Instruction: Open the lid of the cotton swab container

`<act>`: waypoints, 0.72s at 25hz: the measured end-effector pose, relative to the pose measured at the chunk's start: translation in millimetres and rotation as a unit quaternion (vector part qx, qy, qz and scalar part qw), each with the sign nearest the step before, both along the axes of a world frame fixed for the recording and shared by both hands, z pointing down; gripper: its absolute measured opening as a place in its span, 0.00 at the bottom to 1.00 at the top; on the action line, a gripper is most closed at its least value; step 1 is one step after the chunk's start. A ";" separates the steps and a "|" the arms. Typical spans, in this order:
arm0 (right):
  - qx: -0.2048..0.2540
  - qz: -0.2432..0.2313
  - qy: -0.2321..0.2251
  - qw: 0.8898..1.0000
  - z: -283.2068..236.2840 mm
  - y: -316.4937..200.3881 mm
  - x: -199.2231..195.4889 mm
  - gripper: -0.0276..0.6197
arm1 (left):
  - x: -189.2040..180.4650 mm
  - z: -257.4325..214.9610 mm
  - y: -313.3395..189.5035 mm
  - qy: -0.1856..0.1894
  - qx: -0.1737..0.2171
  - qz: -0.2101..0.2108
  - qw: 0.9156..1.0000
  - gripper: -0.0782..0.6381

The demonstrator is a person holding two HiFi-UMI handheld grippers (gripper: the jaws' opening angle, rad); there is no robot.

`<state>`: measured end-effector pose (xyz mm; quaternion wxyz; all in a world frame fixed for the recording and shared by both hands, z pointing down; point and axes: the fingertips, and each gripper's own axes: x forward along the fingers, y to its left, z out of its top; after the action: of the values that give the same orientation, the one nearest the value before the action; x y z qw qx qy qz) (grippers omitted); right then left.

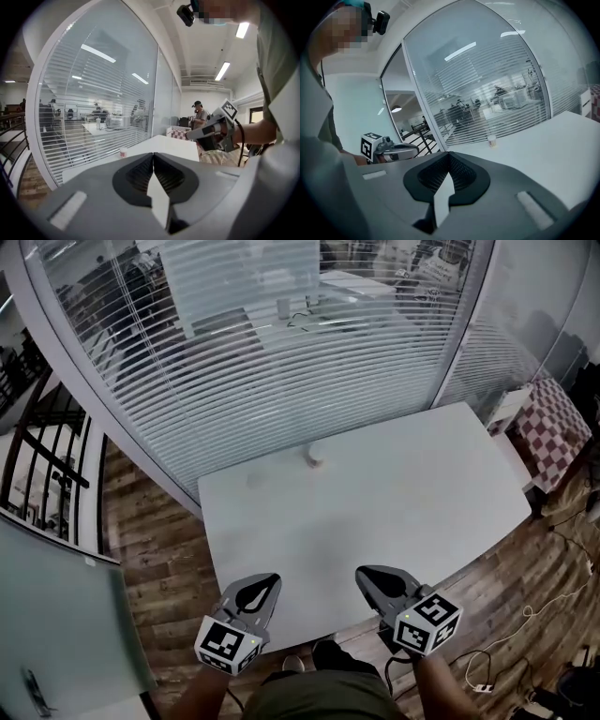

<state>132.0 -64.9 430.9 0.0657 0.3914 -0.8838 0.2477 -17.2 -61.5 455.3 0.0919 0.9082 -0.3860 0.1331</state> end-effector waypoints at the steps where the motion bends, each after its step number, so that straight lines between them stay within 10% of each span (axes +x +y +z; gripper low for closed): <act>1: -0.001 -0.003 -0.001 1.000 1.4 -6.4 3.2 0.06 | 3.1 2.8 -6.3 -0.003 -0.003 -0.003 1.000 0.12; 18: -0.026 -0.027 -0.021 0.999 26.4 -84.8 38.8 0.06 | 31.8 36.2 -96.2 -0.046 -0.022 -0.018 0.999 0.12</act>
<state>170.8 -149.7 457.3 0.0635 0.3602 -0.8886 0.2768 14.5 -157.7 491.5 0.0966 0.8916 -0.4034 0.1814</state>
